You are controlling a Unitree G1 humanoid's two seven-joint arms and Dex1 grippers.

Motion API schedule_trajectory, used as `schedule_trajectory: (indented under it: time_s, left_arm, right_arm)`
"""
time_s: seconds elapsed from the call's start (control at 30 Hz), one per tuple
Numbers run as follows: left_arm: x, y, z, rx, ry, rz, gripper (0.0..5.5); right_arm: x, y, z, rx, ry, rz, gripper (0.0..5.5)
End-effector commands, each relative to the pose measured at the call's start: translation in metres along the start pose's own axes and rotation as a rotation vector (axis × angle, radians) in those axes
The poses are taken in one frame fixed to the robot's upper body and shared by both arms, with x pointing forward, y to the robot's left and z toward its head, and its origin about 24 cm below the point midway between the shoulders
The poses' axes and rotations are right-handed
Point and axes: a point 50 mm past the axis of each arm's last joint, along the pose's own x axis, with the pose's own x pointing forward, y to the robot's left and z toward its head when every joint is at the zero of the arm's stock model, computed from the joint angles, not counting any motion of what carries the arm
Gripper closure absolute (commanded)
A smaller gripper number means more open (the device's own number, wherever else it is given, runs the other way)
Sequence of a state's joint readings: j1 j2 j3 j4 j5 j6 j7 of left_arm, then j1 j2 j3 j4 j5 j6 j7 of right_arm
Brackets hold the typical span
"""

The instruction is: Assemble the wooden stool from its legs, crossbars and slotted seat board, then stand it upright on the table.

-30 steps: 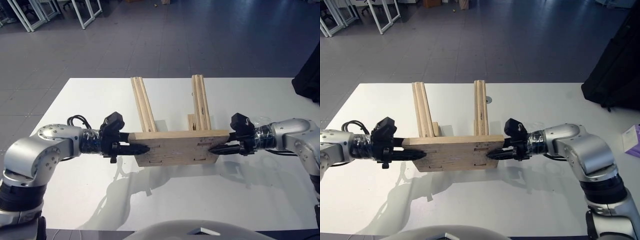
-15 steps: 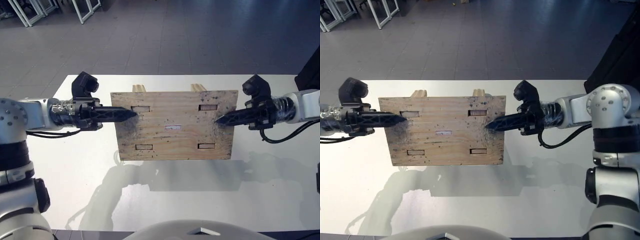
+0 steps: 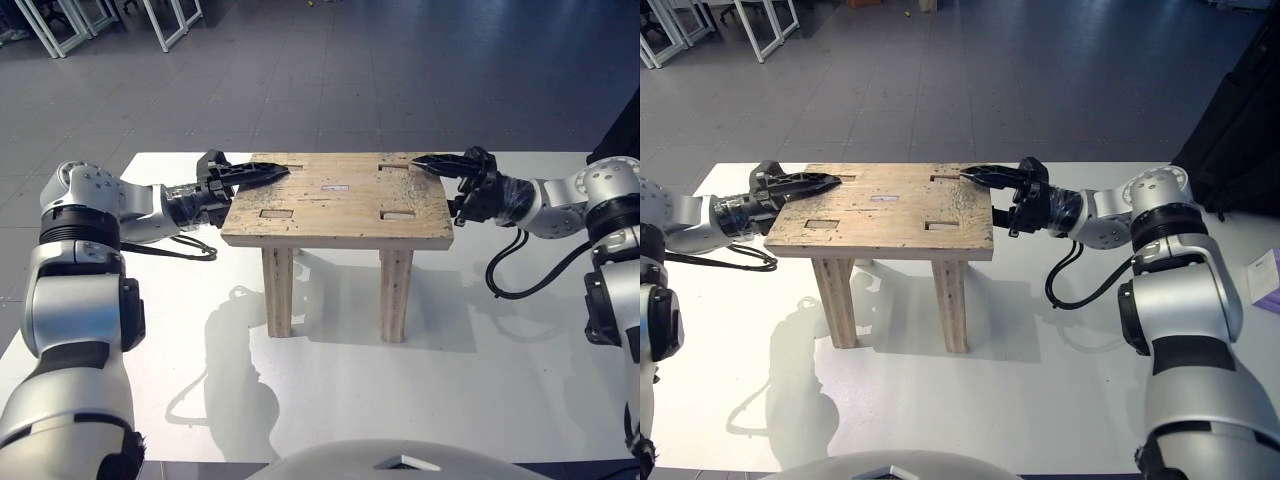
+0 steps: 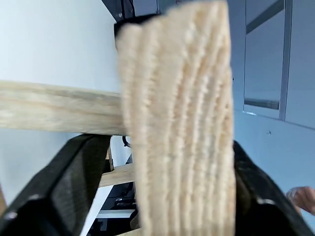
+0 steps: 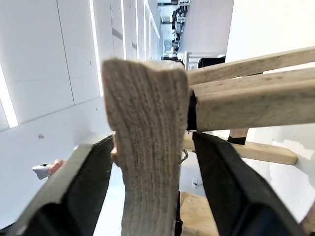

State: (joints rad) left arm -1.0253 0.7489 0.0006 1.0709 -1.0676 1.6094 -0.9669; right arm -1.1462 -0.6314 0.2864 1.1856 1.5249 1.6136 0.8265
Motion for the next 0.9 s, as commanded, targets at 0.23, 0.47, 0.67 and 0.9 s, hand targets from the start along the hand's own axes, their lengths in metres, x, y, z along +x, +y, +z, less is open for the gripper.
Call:
schedule_trajectory:
  time_s: [0.23,0.47,0.67,0.9]
  left_arm:
    - [-0.060,-0.013,0.005,0.062,-0.178,0.026,1.87]
    - [-0.055,-0.004,0.026,0.549,-0.438,0.063,1.87]
    - [-0.006,0.058,0.003,1.001,-0.815,0.757,1.87]
    - [0.002,0.054,-0.007,1.101,-0.937,0.865,1.87]
  right_arm:
    - [-0.041,0.011,0.005,-0.042,-0.159,-0.007,2.21]
    - [-0.033,-0.005,0.028,-0.624,-0.490,-0.275,2.21]
    - [-0.035,-0.053,0.026,-1.311,-0.835,-1.200,2.21]
    - [-0.026,-0.068,0.019,-1.422,-0.911,-1.274,2.21]
